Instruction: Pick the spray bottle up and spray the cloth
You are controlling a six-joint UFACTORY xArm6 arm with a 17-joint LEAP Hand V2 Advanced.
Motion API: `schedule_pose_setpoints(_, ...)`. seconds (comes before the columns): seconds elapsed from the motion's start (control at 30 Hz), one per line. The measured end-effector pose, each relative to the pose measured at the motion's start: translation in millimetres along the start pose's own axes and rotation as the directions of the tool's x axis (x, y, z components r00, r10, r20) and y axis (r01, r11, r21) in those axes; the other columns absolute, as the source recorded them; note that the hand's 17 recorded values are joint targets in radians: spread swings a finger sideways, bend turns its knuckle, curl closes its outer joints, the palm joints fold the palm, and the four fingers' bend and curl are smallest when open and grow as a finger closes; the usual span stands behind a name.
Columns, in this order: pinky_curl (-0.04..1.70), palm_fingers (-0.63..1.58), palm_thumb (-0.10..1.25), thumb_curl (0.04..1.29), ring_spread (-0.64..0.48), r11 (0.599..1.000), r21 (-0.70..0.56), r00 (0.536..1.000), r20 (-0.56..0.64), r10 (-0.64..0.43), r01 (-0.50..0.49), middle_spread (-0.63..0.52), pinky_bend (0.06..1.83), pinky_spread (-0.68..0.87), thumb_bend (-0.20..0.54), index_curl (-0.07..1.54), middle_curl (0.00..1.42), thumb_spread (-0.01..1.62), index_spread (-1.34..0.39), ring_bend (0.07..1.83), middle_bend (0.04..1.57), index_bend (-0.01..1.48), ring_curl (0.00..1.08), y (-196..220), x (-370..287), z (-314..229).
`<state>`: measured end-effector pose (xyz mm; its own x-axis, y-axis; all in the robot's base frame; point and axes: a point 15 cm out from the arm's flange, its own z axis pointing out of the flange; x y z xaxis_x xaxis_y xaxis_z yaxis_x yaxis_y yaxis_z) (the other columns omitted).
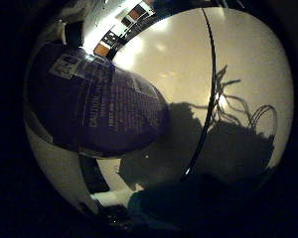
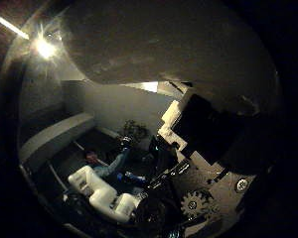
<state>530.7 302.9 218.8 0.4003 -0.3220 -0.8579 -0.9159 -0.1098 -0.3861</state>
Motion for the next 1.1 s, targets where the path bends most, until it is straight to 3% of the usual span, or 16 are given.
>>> schedule_pose_setpoints(0.13,0.89,1.19,0.97,0.50,-0.13,1.000,-0.013,1.000,0.002,-0.003,0.003,-0.08,1.04,-0.28,-0.026,0.58,0.55,0.97,-0.18,1.40,1.26,1.02,0.51,3.1,0.7,-0.5)
schedule_pose_setpoints(0.37,0.79,0.86,0.90,0.51,-0.16,0.997,-0.078,0.999,-0.014,-0.030,0.029,-0.13,1.15,-0.39,-0.029,0.47,0.50,0.90,-0.31,1.33,1.00,0.35,0.49,17.0,4.7,-1.1)
schedule_pose_setpoints(0.43,0.77,0.76,0.88,0.50,-0.16,0.996,-0.082,0.999,-0.014,-0.033,0.032,-0.16,1.12,-0.40,-0.031,0.46,0.49,0.91,-0.35,1.33,0.90,0.27,0.50,17.3,4.2,-1.4)
schedule_pose_setpoints(0.6,0.74,0.49,0.85,0.48,-0.12,0.994,-0.101,0.999,-0.014,-0.052,0.050,-0.16,1.03,-0.35,-0.028,0.46,0.47,0.95,-0.42,1.26,0.74,0.23,0.48,17.9,0.9,-1.1)
schedule_pose_setpoints(0.8,0.69,0.17,0.81,0.44,-0.11,0.989,-0.131,0.997,-0.030,-0.069,0.064,-0.10,0.79,-0.06,-0.028,0.47,0.43,0.96,-0.43,1.03,0.61,0.32,0.41,21.6,1.7,-3.0)
schedule_pose_setpoints(0.97,0.60,0.10,0.78,0.42,-0.03,0.983,-0.162,0.995,-0.038,-0.089,0.082,-0.06,0.66,0.23,-0.030,0.44,0.40,0.96,-0.40,0.84,0.52,0.28,0.35,26.2,-1.6,-0.3)
schedule_pose_setpoints(1.1,0.52,0.12,0.76,0.40,0.02,0.977,-0.199,0.994,-0.062,-0.089,0.075,-0.04,0.59,0.34,-0.029,0.41,0.37,0.97,-0.37,0.74,0.45,0.22,0.31,31.6,0.2,-2.0)
